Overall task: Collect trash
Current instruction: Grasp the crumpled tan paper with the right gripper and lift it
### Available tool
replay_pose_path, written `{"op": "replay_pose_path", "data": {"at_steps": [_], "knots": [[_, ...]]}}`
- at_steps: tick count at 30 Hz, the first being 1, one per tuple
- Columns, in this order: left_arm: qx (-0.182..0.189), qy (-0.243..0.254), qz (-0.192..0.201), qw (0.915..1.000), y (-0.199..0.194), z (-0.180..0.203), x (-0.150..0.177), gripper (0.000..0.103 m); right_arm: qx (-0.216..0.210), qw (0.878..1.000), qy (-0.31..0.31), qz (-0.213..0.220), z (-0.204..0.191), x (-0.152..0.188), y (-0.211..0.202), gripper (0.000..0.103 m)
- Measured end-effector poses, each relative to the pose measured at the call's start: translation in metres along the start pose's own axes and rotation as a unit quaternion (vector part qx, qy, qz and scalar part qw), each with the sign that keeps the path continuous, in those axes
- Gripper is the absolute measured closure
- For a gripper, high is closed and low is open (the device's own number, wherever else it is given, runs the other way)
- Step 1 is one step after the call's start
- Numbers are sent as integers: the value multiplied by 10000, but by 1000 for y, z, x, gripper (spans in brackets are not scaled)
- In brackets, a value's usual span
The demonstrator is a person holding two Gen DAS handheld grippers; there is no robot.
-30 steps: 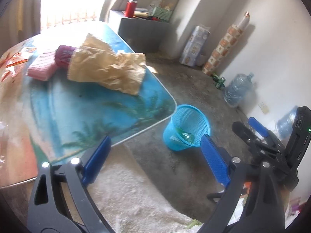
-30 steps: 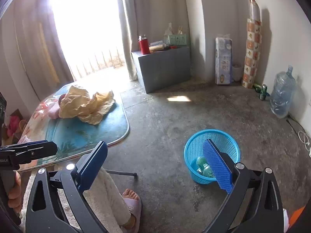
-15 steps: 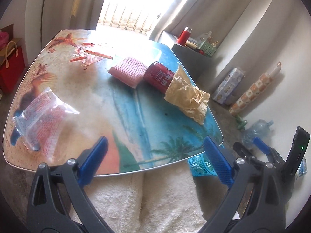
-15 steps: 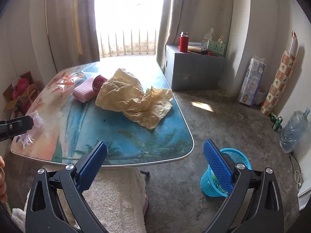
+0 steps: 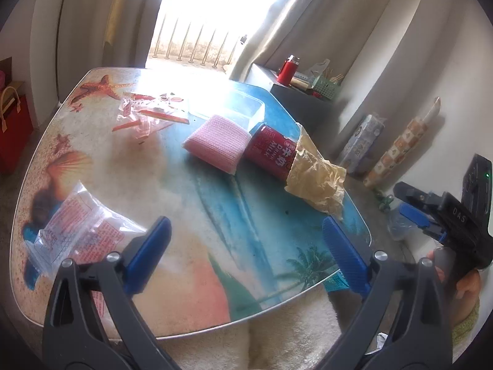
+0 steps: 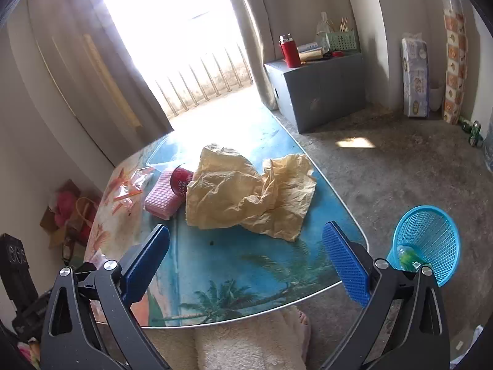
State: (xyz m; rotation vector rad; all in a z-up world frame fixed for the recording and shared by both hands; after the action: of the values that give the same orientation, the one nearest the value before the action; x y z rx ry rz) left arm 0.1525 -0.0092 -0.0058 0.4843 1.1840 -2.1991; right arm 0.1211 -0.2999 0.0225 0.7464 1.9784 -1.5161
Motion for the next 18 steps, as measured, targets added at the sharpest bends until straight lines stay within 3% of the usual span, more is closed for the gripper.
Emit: {"op": "replay_pose_path", "data": {"at_steps": [4,8,14,18], "knots": [[175,178,-68,9997,8,1,-3,8,-484,9982,340,-110,-2,-16,33,6],[429,325,-147,9984,13,5,-5,8,-425,9988,228,-101,-4,-32,65,6],[461,523,-139,9975,18,5,-8,8,-314,9986,-47,-414,-4,-38,106,7],[436,472,-206,9977,23,0,-12,8,-224,9975,-202,-634,-6,-34,120,19]]}}
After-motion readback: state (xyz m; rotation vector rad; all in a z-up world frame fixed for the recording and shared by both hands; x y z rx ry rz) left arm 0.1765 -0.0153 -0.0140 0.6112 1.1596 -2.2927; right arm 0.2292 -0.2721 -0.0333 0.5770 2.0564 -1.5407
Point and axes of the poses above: each gripper's, at about its wrist camera, not at the fingertips, and y roughly the way its jaws point, z to its right, x to its underside, the point moved 4 cm from there along y, roughly the way its jaws point, and after that the axes turned 14 degrees about -y, right-handed, at the moved point
